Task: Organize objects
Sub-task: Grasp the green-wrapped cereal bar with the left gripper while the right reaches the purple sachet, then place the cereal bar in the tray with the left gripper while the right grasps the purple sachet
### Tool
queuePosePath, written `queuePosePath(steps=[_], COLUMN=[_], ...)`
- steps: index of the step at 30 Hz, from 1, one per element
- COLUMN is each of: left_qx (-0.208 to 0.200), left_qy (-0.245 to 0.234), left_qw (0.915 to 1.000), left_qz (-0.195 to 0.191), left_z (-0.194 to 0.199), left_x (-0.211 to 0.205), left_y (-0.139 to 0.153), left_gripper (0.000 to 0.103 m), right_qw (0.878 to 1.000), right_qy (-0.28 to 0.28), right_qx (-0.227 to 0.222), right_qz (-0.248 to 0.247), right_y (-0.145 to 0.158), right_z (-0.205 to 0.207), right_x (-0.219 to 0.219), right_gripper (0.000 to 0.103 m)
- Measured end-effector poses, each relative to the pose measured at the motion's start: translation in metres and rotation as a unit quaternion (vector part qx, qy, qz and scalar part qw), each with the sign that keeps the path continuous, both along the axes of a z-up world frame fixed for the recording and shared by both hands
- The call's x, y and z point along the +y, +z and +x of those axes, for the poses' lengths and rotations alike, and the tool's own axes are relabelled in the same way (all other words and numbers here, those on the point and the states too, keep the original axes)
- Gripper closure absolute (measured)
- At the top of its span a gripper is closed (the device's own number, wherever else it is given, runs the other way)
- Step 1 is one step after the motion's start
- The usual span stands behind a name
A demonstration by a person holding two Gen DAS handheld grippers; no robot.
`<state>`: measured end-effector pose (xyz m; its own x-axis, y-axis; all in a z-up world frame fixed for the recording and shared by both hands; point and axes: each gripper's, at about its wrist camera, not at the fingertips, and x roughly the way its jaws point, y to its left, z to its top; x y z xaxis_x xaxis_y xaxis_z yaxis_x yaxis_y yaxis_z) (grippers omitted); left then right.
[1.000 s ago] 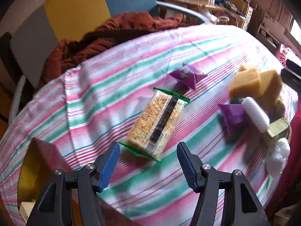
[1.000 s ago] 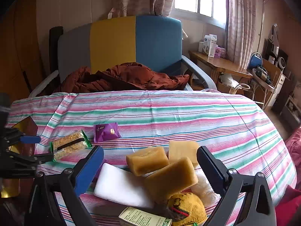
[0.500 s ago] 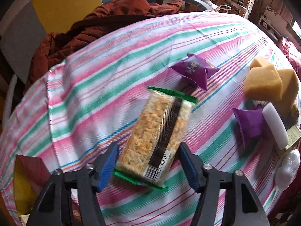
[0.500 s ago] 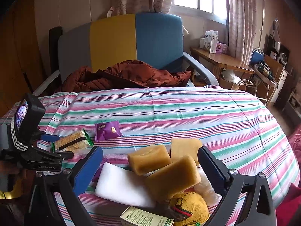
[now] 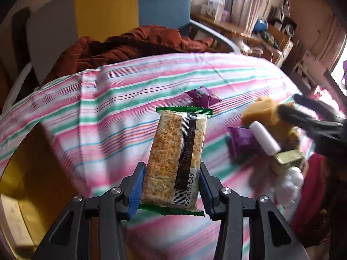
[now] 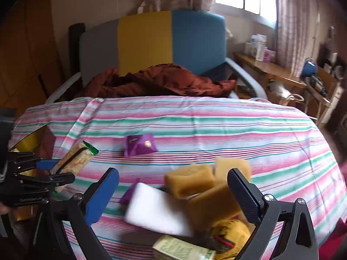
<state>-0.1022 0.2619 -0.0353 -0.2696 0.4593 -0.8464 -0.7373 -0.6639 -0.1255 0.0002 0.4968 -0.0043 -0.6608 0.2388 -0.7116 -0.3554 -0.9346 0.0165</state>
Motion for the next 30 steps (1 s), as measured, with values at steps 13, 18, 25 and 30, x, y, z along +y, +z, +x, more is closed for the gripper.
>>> queuePosePath(steps=[13,18,25,30], left_qx=[-0.023,-0.035,-0.044,-0.039], left_qy=[0.067,0.081,0.106,0.124], left_qw=[0.9955,0.9933,0.9892,0.9871], left_qz=[0.063,0.075,0.091,0.094], left_z=[0.017,0.021,0.021,0.02], left_x=[-0.091,-0.115,-0.148,-0.166], left_y=[0.014,0.01,0.007,0.003], left_gripper=[0.056,0.056,0.058,0.06], right_qw=[0.965,0.939,0.937,0.961], right_qy=[0.013,-0.07,-0.107,-0.079], right_qx=[-0.076,-0.098,-0.115,-0.145], right_qz=[-0.251,-0.324,-0.313,-0.22], right_y=[-0.041,-0.077,-0.095,-0.091], right_z=[-0.109,-0.145,-0.171,-0.179], right_x=[0.002,0.02,0.025,0.008], right_gripper=[0.019,0.019,0.029,0.06])
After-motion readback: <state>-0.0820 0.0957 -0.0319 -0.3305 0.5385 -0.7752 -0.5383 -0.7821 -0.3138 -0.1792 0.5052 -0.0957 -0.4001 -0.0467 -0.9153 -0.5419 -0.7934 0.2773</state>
